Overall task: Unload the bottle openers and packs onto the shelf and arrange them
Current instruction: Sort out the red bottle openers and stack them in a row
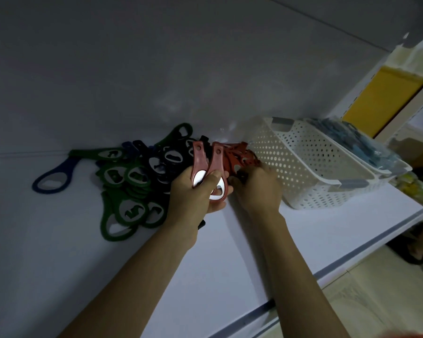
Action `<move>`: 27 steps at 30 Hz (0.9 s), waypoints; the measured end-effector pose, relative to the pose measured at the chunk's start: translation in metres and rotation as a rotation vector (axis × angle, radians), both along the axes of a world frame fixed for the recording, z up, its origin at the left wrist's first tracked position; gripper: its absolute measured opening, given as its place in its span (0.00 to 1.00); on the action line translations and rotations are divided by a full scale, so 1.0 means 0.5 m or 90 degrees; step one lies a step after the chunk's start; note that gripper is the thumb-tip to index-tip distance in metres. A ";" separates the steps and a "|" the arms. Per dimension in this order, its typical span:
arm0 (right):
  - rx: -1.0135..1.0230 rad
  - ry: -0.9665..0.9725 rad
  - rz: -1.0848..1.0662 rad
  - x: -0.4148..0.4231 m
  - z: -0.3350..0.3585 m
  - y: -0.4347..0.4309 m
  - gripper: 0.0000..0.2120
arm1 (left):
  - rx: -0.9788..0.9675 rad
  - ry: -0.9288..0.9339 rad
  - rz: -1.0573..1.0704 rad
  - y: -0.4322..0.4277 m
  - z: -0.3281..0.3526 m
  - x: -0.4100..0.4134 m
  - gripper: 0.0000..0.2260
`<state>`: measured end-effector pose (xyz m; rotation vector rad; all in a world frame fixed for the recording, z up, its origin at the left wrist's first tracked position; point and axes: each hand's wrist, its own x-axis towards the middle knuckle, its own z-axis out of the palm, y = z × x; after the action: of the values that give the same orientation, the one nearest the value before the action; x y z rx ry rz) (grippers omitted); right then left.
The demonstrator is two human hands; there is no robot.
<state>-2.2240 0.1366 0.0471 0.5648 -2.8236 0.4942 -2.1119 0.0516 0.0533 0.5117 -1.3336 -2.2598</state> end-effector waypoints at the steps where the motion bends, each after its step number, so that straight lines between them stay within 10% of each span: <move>1: 0.005 0.022 -0.001 0.004 -0.006 -0.001 0.14 | 0.006 0.000 0.000 -0.001 0.002 0.001 0.05; 13: -0.515 0.161 0.209 0.059 0.001 0.009 0.11 | 0.079 0.001 -0.019 0.004 0.005 -0.002 0.10; 20: -0.468 0.106 0.437 0.078 -0.008 -0.011 0.14 | 0.133 0.003 -0.058 0.000 0.011 -0.001 0.14; 23: -0.516 0.061 0.312 0.072 -0.008 -0.012 0.16 | 0.097 -0.027 -0.019 0.002 0.006 -0.003 0.09; 27: -0.190 0.088 0.149 0.032 -0.020 0.003 0.12 | 0.121 -0.027 0.010 0.004 0.007 -0.003 0.06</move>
<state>-2.2078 0.1380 0.0373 0.8320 -2.5014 0.8652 -2.1132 0.0536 0.0570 0.6357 -1.1363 -2.3887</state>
